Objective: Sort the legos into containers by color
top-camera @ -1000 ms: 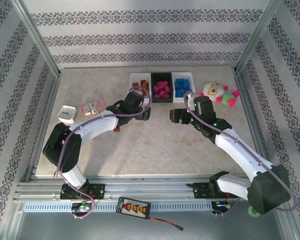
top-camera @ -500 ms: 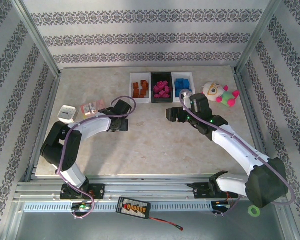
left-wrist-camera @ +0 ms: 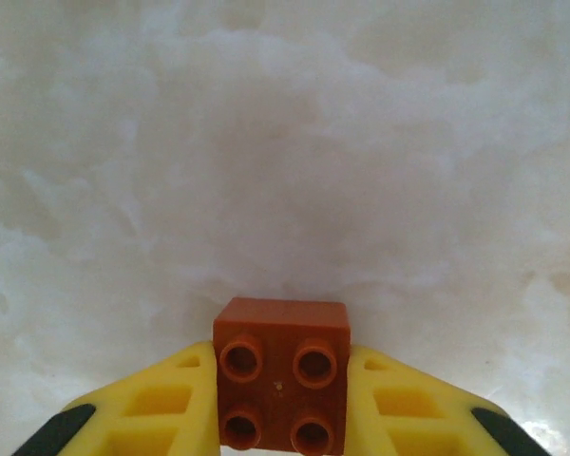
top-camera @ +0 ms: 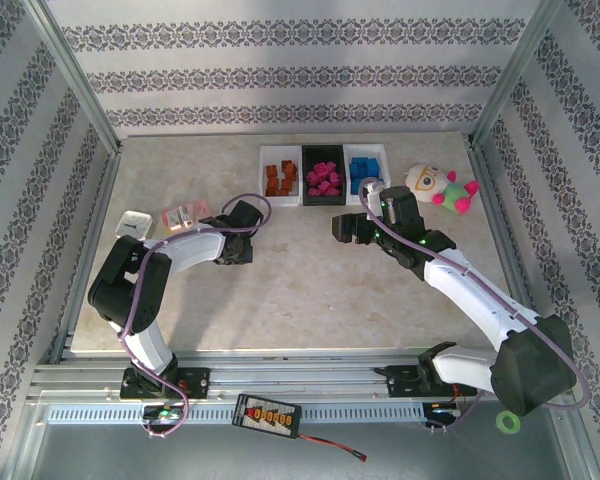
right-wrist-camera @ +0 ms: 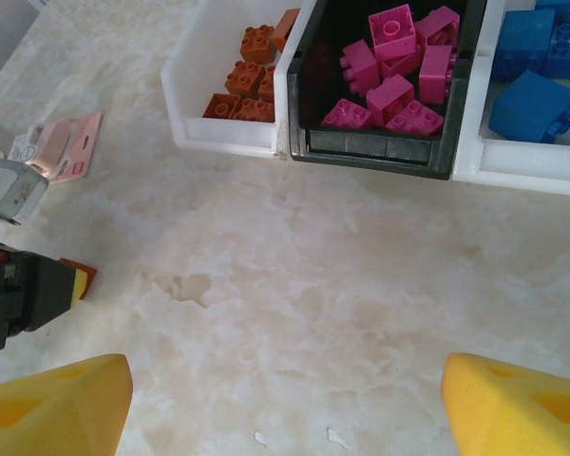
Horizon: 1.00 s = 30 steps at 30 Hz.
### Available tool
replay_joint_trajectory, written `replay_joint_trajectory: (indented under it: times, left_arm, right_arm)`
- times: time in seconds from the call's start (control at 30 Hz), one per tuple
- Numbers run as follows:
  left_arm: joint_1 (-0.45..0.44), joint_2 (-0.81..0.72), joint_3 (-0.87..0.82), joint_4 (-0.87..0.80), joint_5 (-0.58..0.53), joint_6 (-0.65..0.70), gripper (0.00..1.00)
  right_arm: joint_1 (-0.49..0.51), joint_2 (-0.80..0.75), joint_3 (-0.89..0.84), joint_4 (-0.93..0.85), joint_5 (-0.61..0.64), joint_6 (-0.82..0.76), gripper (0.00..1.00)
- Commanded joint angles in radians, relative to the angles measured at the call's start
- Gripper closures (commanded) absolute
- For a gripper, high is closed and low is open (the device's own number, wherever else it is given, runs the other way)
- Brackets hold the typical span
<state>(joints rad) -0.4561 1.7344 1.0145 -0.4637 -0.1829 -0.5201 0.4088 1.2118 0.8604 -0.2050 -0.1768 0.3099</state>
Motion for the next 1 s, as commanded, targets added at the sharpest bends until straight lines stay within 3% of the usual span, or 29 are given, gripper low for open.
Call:
replay_joint_trajectory:
  times: [0.0,0.3,0.6,0.9,0.97]
  left_arm:
    - [0.01,-0.006,0.023,-0.001,0.04,0.0,0.75]
    - [-0.042,0.044,0.24,0.117,0.041,0.078,0.75]
    - [-0.041,0.257,0.554,0.319,-0.001,0.208,0.75]
    - [-0.019,0.502,0.837,0.268,-0.01,0.225,0.74]
    - [-0.017,0.523,0.864,0.262,-0.005,0.224,0.67]
  right_arm:
    - [0.008,-0.02,0.019,0.008,0.017,-0.008,0.15]
    - [0.003,-0.051,0.002,0.016,0.052,0.004,0.15]
    - [-0.008,-0.056,-0.003,0.016,0.059,0.004,0.15]
    - [-0.035,-0.071,-0.025,0.018,0.055,0.009,0.15]
    - [-0.043,-0.078,-0.029,0.016,0.055,0.009,0.15]
